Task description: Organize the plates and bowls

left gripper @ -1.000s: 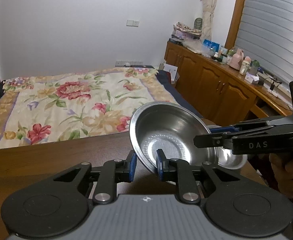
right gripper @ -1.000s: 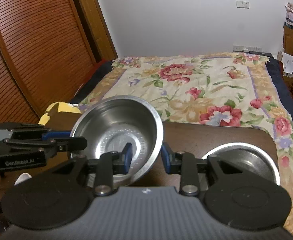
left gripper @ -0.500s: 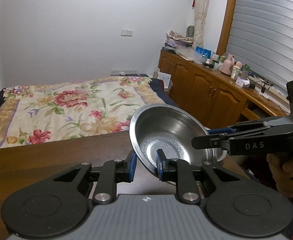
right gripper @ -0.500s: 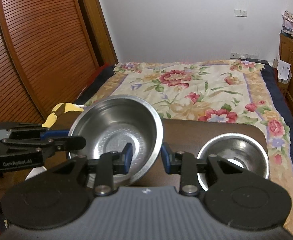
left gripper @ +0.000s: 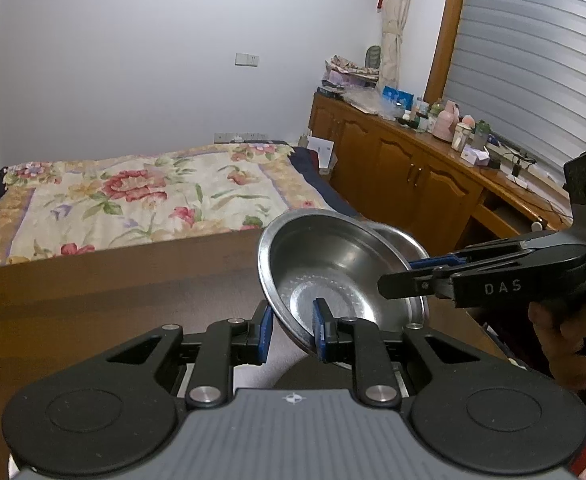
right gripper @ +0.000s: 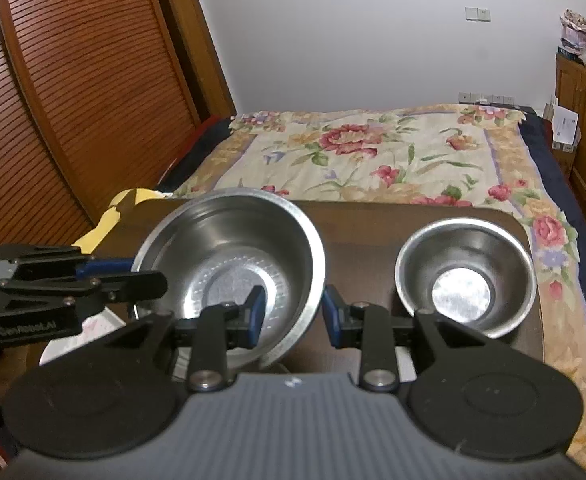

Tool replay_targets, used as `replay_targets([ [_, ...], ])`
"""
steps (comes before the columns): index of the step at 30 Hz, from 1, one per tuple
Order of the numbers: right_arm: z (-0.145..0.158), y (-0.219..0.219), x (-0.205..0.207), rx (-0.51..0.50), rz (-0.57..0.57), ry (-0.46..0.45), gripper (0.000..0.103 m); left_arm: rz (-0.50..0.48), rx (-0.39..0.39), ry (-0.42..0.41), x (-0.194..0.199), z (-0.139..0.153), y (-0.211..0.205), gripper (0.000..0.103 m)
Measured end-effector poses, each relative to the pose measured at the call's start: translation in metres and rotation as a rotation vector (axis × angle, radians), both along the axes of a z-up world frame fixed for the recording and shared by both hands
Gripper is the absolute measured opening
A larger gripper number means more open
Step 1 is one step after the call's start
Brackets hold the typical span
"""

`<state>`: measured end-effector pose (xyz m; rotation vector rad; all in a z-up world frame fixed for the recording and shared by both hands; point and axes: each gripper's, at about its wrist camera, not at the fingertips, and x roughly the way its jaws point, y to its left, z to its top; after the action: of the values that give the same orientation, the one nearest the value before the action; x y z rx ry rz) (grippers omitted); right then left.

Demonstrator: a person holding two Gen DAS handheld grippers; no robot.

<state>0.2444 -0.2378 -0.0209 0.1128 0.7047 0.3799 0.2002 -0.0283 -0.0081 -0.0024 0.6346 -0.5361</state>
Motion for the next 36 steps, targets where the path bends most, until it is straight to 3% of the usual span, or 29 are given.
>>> replay_targets([
  [25,-0.009,-0.001,-0.057,0.016,0.028,-0.004,0.033,-0.067,-0.072,0.016,-0.055,-0.017,0.01,0.023],
  [36,-0.028,0.009,-0.076,0.004,0.04,0.008,0.033,-0.076,-0.01,-0.001,-0.075,-0.039,0.01,0.023],
])
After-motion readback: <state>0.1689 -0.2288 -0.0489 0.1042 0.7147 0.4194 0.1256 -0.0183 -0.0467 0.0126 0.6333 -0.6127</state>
